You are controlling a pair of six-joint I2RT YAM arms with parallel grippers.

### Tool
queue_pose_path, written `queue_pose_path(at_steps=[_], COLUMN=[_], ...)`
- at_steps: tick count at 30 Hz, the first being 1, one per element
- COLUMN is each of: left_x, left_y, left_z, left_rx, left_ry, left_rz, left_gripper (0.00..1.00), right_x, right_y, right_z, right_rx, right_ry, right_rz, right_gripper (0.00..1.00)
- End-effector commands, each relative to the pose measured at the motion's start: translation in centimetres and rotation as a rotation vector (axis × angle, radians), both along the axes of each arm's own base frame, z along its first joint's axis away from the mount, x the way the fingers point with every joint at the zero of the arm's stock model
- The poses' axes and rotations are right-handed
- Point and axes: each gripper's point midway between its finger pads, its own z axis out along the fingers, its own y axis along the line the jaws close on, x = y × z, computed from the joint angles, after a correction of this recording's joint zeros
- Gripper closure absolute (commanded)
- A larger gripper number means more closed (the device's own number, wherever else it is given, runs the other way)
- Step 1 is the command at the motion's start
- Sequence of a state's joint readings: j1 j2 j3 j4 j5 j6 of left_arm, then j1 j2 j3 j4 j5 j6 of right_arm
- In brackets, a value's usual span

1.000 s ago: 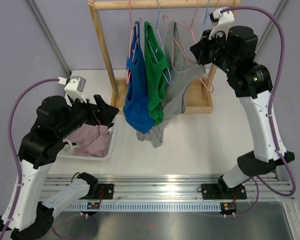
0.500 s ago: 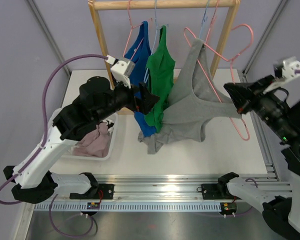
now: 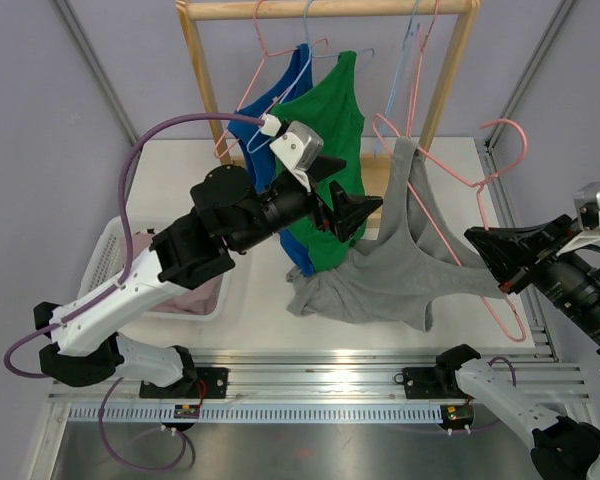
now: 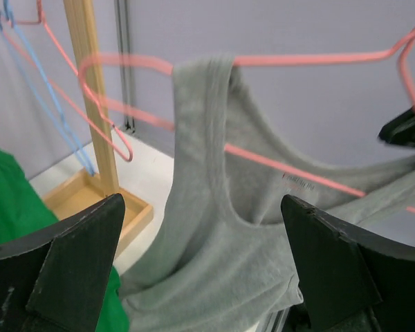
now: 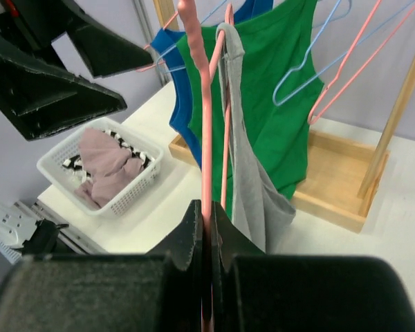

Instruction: Remove the tank top from the hanger

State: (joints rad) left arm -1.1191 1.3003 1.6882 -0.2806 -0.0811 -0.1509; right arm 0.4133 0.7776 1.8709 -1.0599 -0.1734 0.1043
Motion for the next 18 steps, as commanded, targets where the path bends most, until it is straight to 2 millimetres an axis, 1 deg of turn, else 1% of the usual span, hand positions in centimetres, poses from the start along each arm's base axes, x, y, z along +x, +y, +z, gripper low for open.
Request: queue_pose_path(at_steps=[1, 2, 4, 5, 7, 8, 9, 12, 13, 14, 15, 16, 17, 18], left_x=[0.5, 0.9, 1.9, 2.4, 2.8, 3.2, 3.3, 3.6, 3.6, 3.9, 4.2, 4.4, 4.6, 4.6], left_y=[-2.1, -2.2, -3.2, -3.4, -4.0, -4.6, -4.7, -5.6, -5.7, -5.8, -6.0, -5.8, -5.7, -5.4], left_z=[2.2, 2.3, 1.2, 1.0, 0.2, -0.4, -0.4, -1.1, -1.1, -1.4, -1.7, -1.8, -2.1, -2.0], left_rx=[-0.057, -0.056, -0.026, -0.017, 0.006, 0.021, 0.021, 0.029, 0.031, 0.038, 0.047, 0.058, 0.064, 0.06], left_ry=[-0.092, -0.093, -0.088, -0.086, -0.088, -0.081, -0.079, -0.073, -0.073, -0.071, -0.066, -0.062, -0.058, -0.056], left_rz=[-0.01, 0.007, 0.036, 0.056, 0.061, 0.068, 0.068, 0.063, 0.066, 0.075, 0.082, 0.098, 0.11, 0.123], left_gripper=[0.01, 0.01, 0.01, 0.02, 0.09, 0.11, 0.11, 0.11, 0.24, 0.34, 0.47, 0.56, 0.73, 0.79], right_x=[-1.1, -1.3, -1.8, -2.0, -2.5, -2.7, -2.7, -3.0, -3.0, -2.9, -2.6, -2.5, -2.2, -1.8], right_y=[0.6, 0.6, 0.9, 1.0, 1.4, 1.4, 1.5, 1.8, 1.8, 1.8, 1.8, 1.6, 1.4, 1.5], right_z=[-0.7, -0.8, -0.8, -0.8, -0.9, -0.9, -0.9, -1.0, -1.0, -1.1, -1.4, -1.5, -1.7, -2.2], right_rx=[-0.003, 0.003, 0.006, 0.01, 0.012, 0.015, 0.014, 0.018, 0.02, 0.016, 0.013, 0.011, 0.007, -0.001], right_ry=[0.018, 0.022, 0.023, 0.026, 0.027, 0.026, 0.026, 0.032, 0.032, 0.032, 0.041, 0.043, 0.046, 0.059], right_rz=[0.058, 0.062, 0.089, 0.099, 0.13, 0.138, 0.141, 0.161, 0.164, 0.163, 0.153, 0.143, 0.124, 0.119], right_gripper=[1.0, 1.0, 1.0, 1.0, 1.0, 1.0, 1.0, 1.0, 1.0, 1.0, 1.0, 1.0, 1.0, 1.0])
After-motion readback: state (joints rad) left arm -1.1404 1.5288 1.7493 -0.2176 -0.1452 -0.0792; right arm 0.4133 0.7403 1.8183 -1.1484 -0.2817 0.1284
